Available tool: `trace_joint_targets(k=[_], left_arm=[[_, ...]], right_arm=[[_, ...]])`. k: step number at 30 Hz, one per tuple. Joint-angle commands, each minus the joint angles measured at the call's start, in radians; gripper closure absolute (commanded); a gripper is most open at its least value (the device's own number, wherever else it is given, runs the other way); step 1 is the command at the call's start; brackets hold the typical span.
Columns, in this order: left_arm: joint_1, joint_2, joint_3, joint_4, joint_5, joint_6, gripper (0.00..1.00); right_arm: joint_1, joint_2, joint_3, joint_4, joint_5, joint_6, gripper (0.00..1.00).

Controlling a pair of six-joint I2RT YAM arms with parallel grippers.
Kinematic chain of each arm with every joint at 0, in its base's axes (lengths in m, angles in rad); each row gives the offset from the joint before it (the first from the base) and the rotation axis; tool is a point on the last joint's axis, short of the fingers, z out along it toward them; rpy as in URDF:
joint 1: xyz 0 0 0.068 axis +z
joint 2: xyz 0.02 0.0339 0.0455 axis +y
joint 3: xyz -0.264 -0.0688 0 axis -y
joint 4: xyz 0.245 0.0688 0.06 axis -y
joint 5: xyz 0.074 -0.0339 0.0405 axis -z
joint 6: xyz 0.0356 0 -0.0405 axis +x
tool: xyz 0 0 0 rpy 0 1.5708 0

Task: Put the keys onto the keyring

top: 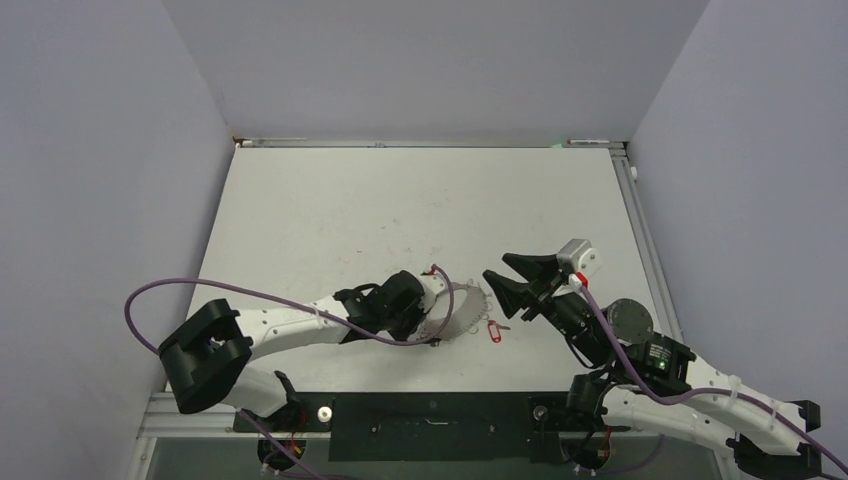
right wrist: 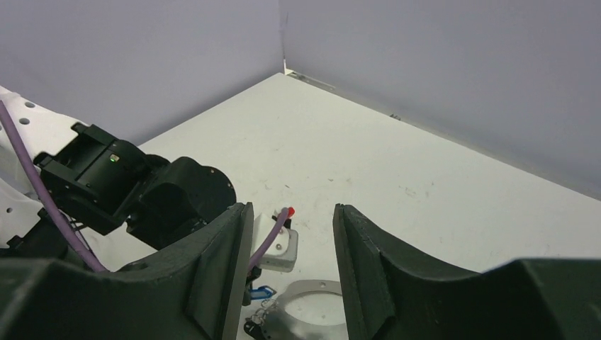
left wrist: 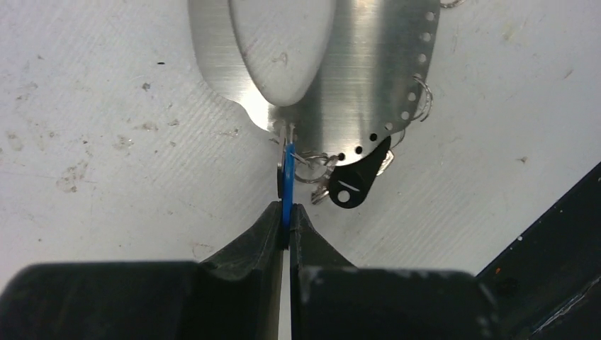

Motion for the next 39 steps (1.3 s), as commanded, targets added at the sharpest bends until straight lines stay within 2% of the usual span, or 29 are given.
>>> trace_joint_targets(k=[1,7,12,19,24,27,33,39], left_arm=[[0.023,-0.043,-0.008,0.057,-0.067,-0.073,1.00],[0.090,0.010,-0.008,0.044,-0.061,-0.128,0.99],[0.120,0.017,-0.030,0.076,-0.069,-0.136,0.91],[0.228,0.062,-0.033,0.113,-0.035,-0.147,0.89],[0.253,0.106,-0.008,0.133,-0.081,-0.156,0.87],[0.264,0.081,-0.020,0.159,-0.135,-0.190,0.76],[0.260,-0.086,-0.038,0.111,-0.265,-0.266,0.36],[0.251,-0.389,0.018,-0.156,-0.452,-0.365,0.09]], right_arm=[[-0.002,0.042,0.023,0.028,-0.009,0.019,0.54],[-0.002,0.066,0.023,0.013,0.012,0.026,0.54],[-0.003,0.094,0.010,0.003,0.017,0.042,0.54],[-0.001,0.148,-0.004,0.028,-0.001,0.059,0.54],[-0.001,0.226,-0.027,0.065,-0.014,0.086,0.54],[-0.003,0.283,-0.044,0.080,-0.026,0.108,0.54],[-0.002,0.379,-0.066,0.118,0.007,0.141,0.54],[-0.002,0.456,-0.100,0.203,0.046,0.169,0.53]])
